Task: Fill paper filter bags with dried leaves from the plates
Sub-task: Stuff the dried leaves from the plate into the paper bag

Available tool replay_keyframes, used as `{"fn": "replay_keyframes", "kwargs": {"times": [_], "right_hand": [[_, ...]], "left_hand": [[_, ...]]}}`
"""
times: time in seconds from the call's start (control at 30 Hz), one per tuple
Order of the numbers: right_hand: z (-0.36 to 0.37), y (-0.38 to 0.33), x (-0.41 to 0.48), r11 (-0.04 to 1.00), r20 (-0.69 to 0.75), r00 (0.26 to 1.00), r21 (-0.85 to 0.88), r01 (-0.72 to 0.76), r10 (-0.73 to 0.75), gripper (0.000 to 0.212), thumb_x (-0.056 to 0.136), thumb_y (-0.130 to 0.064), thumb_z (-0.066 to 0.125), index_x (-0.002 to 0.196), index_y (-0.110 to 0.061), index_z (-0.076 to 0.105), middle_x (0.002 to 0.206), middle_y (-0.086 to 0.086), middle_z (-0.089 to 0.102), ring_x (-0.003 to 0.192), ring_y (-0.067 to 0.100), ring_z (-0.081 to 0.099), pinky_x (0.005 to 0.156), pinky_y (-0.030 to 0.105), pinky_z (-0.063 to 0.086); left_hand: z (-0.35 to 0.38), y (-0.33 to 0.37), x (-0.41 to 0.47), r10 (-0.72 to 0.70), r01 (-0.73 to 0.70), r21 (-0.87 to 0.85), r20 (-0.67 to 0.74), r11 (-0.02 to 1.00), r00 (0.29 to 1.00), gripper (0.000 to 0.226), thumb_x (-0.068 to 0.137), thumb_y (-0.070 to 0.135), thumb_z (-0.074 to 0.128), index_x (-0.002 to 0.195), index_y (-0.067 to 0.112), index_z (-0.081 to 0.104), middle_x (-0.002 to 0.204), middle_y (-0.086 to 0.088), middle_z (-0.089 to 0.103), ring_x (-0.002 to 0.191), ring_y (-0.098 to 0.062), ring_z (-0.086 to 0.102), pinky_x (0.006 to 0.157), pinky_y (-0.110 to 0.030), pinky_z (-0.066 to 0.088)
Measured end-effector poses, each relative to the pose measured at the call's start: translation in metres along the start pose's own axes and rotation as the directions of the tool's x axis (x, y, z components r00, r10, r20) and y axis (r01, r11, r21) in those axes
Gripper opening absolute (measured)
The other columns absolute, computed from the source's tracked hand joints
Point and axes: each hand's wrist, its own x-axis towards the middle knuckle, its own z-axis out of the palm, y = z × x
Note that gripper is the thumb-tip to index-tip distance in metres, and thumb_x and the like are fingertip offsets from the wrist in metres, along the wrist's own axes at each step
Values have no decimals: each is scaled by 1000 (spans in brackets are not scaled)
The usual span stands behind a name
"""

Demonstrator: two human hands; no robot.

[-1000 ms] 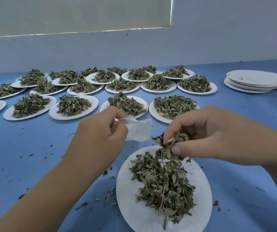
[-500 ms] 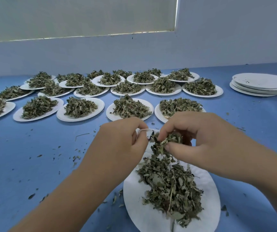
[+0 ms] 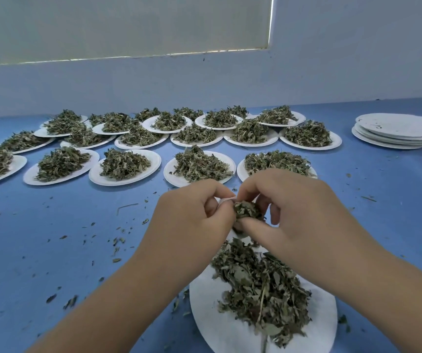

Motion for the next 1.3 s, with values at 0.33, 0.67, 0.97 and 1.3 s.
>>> {"fn": "replay_keyframes", "kwargs": {"times": [0.33,0.67,0.97,1.3], "right_hand": [[3,2,-1,999,-37,998,1,44,-44,19,80,-31,74,97,-34,66,79,-22,50,74,-6,47,64,10,34],[14,-3,-1,991,-96,987,-41,126,-129,14,85,-22,62,84,-16,75,77,-2,65,76,18,59,63,37,51],[-4,10,-2,922,-74,965,319,-218,253,28,76,-65,57,96,-45,52,93,-23,57,85,-5,58,62,13,47],[5,1,-7,992,-156,987,129,-10,30,9,83,-32,70,88,-34,62,78,-15,57,74,3,56,67,15,45]], "left_hand": [[-5,2,3,-109,109,-136,7,985,994,20,88,16,62,71,24,69,53,-11,47,38,-5,33,36,-13,29],[-4,3,4,-137,139,-234,27,962,990,21,87,15,64,70,24,71,41,12,47,35,-2,34,38,-11,26],[-12,-3,7,-217,197,-309,-32,930,976,21,88,17,64,69,23,71,42,10,41,37,-5,35,39,-10,32],[-11,-5,6,-221,199,-275,-49,941,974,19,88,19,64,71,24,70,44,13,40,39,-6,35,41,-17,32]]}}
